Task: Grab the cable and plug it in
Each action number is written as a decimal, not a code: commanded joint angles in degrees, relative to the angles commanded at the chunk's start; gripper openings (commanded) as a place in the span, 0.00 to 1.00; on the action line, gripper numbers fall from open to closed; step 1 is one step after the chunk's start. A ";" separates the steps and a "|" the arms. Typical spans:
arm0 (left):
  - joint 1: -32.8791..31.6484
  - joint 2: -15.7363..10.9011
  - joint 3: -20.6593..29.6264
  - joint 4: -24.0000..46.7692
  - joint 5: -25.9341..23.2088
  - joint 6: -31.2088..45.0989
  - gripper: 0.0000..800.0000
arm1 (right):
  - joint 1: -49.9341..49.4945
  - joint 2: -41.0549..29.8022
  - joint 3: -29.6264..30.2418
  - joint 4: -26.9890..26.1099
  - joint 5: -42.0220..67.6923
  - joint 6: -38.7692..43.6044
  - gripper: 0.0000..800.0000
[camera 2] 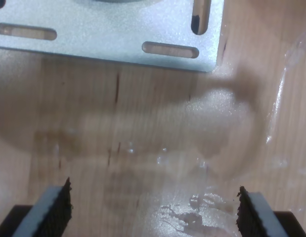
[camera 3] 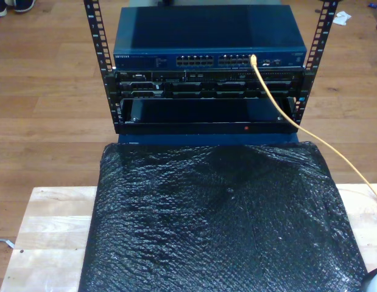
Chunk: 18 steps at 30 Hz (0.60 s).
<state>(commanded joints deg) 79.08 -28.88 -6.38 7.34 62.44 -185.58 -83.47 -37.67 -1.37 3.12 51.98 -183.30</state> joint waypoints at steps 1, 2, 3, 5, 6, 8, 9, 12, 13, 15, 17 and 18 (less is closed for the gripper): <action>0.00 0.09 0.00 0.00 0.00 0.09 1.00 | 0.00 0.00 0.09 0.00 -0.35 -0.35 0.99; 0.00 0.00 0.00 0.00 0.00 0.09 1.00 | 0.00 0.00 0.44 0.00 -1.05 -0.62 0.99; 0.00 0.00 0.00 0.00 0.00 0.09 1.00 | 0.00 0.00 0.79 0.00 -1.76 -0.62 0.99; 0.00 0.00 0.00 0.00 0.00 0.00 1.00 | -0.09 -0.09 1.23 0.09 -2.81 -0.44 0.99; 0.00 0.09 0.00 0.00 0.00 0.00 1.00 | -0.09 -0.18 1.49 0.18 -3.25 -0.35 1.00; 0.00 0.00 0.00 0.00 -0.09 0.00 1.00 | -0.18 -0.26 1.85 0.18 -3.69 -0.35 1.00; 0.00 0.00 0.00 0.00 0.00 0.00 1.00 | -0.18 -0.26 1.85 0.18 -3.69 -0.35 1.00; 0.00 0.09 0.00 0.00 0.00 0.00 1.00 | -0.18 -0.26 1.85 0.26 -3.69 -0.35 1.00; 0.00 0.00 0.00 0.00 0.00 0.00 1.00 | -0.18 -0.35 1.85 0.18 -3.69 -0.35 1.00; 0.00 0.09 0.00 0.00 0.00 0.00 1.00 | -0.18 -0.26 1.85 0.26 -3.69 -0.35 1.00; 0.00 0.00 0.00 0.00 0.00 0.09 1.00 | -0.18 -0.26 1.85 0.26 -3.69 -0.35 1.00; 0.00 0.09 0.00 0.00 0.00 0.09 1.00 | -0.18 -0.26 1.85 0.26 -3.69 -0.35 1.00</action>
<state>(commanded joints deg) 79.08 -28.79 -6.38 7.34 62.44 -185.49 -83.65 -37.93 0.47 3.38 48.29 -183.65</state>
